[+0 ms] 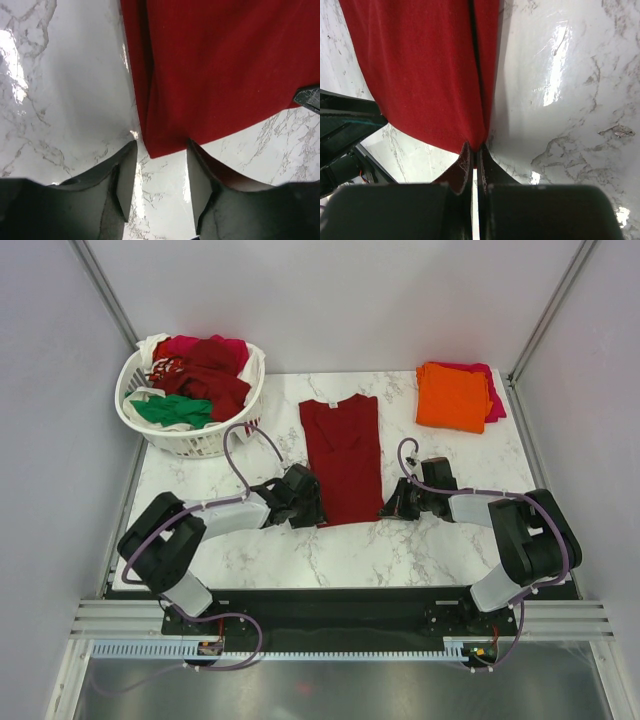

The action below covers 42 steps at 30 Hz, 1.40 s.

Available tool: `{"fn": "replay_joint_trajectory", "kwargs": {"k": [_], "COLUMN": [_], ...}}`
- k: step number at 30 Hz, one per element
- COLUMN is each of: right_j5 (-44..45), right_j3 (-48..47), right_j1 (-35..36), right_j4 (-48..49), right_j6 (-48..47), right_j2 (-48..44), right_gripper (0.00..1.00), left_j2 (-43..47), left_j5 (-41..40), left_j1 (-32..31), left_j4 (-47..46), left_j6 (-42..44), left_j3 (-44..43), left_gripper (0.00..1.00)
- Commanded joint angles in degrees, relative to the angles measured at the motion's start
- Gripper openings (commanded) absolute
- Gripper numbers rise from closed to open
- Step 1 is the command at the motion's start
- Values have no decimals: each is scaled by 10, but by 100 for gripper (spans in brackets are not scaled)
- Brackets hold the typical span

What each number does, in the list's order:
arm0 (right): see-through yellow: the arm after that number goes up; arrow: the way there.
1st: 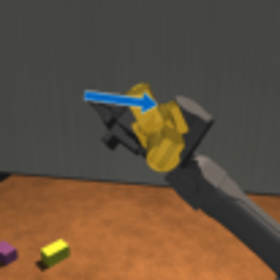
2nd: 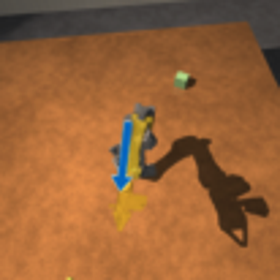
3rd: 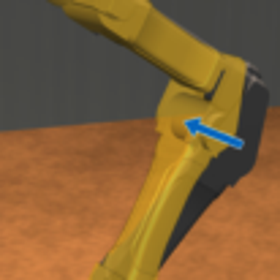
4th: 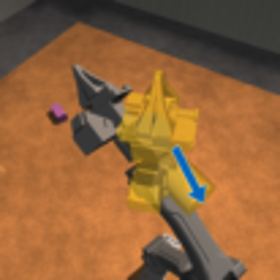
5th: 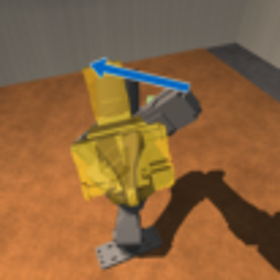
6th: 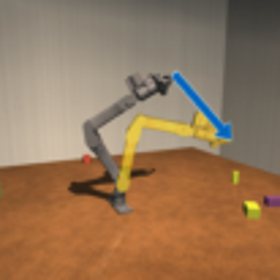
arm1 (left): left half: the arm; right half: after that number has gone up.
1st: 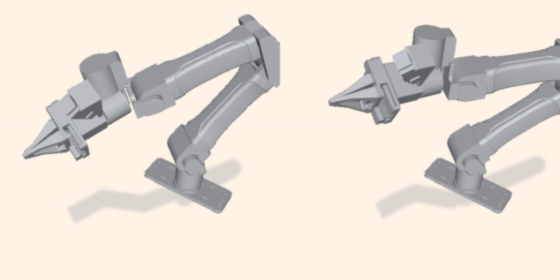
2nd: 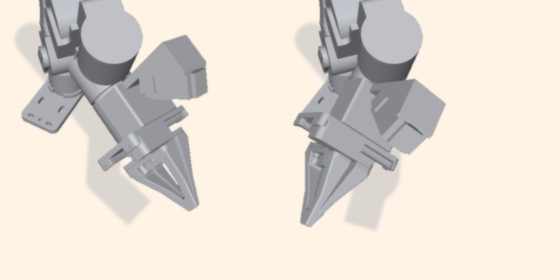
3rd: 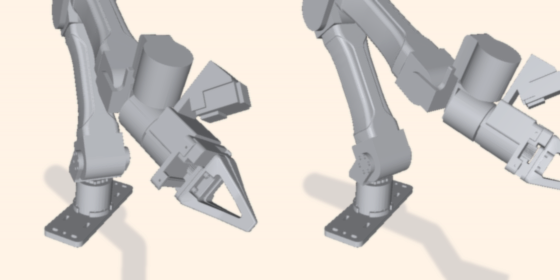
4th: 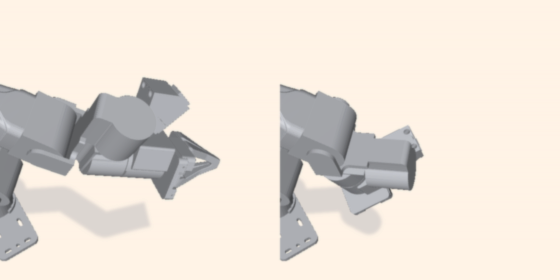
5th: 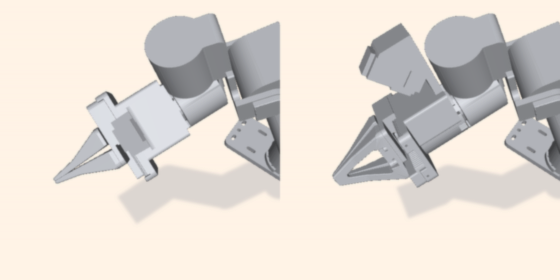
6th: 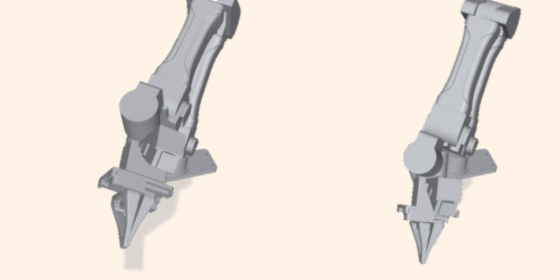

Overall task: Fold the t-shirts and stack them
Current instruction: Fold the tshirt

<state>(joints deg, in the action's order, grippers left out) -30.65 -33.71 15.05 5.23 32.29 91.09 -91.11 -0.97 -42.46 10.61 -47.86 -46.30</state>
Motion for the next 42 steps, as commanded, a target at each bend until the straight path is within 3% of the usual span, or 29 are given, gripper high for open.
{"fn": "replay_joint_trajectory", "kwargs": {"k": [1,3,4,7,12,17,21,30,35,42], "right_j5": [21,19,16,9,5,16,20,44,95,140], "right_j3": [21,21,20,19,14,1,-7,-60,-158,-297], "right_j1": [6,5,6,7,15,24,27,31,31,31], "right_j4": [-37,-37,-37,-34,-71,-173,-248,-402,-443,-443], "right_j6": [-25,-23,-22,-15,0,3,2,4,-13,-48], "right_j2": [16,18,18,13,-32,-160,-265,-405,-388,-270], "right_gripper": [0,0,0,0,0,0,0,0,0,0], "left_j2": [-26,-36,-41,-51,-23,52,110,228,237,181], "left_j5": [-7,-5,0,5,29,70,59,49,19,-18], "left_j1": [1,1,2,-1,-5,-21,-57,-111,-111,-74], "left_j4": [-28,-28,-30,-31,-25,18,84,160,213,282], "left_j6": [-22,-22,-22,-21,-13,-21,-35,-77,-59,20], "left_j3": [0,-5,-8,-13,-17,-22,-34,-66,-127,-270], "left_gripper": [50,41,27,2,2,2,2,2,2,2]}}
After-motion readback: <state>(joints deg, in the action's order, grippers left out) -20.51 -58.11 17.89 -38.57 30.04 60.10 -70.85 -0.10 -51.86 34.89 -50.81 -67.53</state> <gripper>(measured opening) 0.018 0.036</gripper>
